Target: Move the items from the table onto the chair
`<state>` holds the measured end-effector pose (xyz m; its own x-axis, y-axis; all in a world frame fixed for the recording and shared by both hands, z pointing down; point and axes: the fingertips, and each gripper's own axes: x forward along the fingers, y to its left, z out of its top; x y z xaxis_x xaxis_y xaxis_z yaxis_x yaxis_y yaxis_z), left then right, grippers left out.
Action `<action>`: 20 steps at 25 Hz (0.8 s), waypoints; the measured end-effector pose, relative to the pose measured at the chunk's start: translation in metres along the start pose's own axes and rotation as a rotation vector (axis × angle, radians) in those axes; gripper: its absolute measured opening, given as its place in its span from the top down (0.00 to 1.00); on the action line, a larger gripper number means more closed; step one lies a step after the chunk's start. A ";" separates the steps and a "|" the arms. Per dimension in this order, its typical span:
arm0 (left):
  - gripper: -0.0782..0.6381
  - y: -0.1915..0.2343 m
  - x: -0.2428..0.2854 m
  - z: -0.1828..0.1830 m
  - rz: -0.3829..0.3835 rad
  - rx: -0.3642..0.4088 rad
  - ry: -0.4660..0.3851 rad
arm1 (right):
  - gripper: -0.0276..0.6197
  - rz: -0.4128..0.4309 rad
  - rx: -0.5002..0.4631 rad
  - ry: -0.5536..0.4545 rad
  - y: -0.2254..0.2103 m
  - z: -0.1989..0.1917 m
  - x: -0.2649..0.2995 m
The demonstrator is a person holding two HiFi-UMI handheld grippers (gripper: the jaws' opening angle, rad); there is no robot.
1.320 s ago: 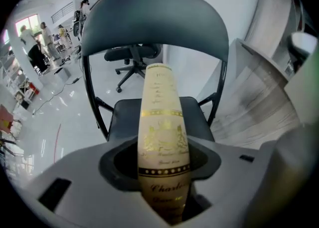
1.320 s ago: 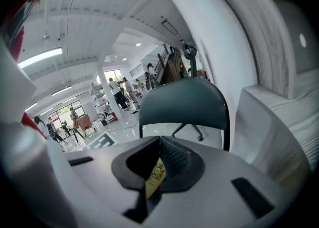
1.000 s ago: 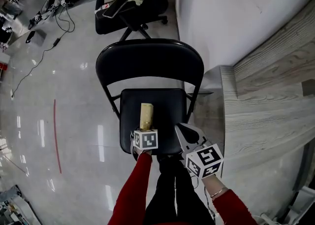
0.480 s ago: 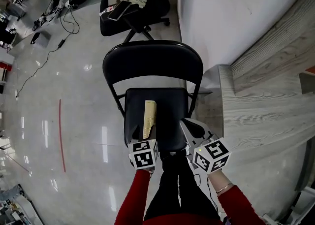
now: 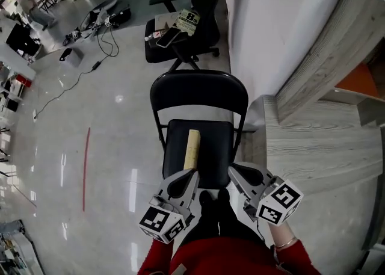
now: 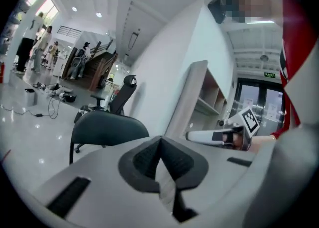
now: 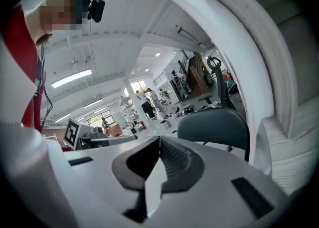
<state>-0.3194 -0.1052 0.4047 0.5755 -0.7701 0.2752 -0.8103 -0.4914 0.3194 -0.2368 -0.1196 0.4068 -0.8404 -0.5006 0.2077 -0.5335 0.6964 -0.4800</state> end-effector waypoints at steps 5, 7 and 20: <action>0.88 -0.038 -0.007 0.019 -0.094 0.131 -0.009 | 0.94 0.001 -0.046 -0.037 0.027 0.010 -0.017; 0.88 -0.047 -0.008 0.022 -0.115 0.144 -0.015 | 0.94 0.002 -0.057 -0.049 0.034 0.011 -0.022; 0.88 -0.048 -0.013 0.023 -0.071 0.126 -0.019 | 0.94 0.025 -0.135 -0.061 0.046 0.016 -0.030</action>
<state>-0.2899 -0.0811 0.3650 0.6308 -0.7385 0.2380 -0.7756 -0.5913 0.2207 -0.2352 -0.0805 0.3649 -0.8485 -0.5094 0.1430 -0.5237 0.7701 -0.3643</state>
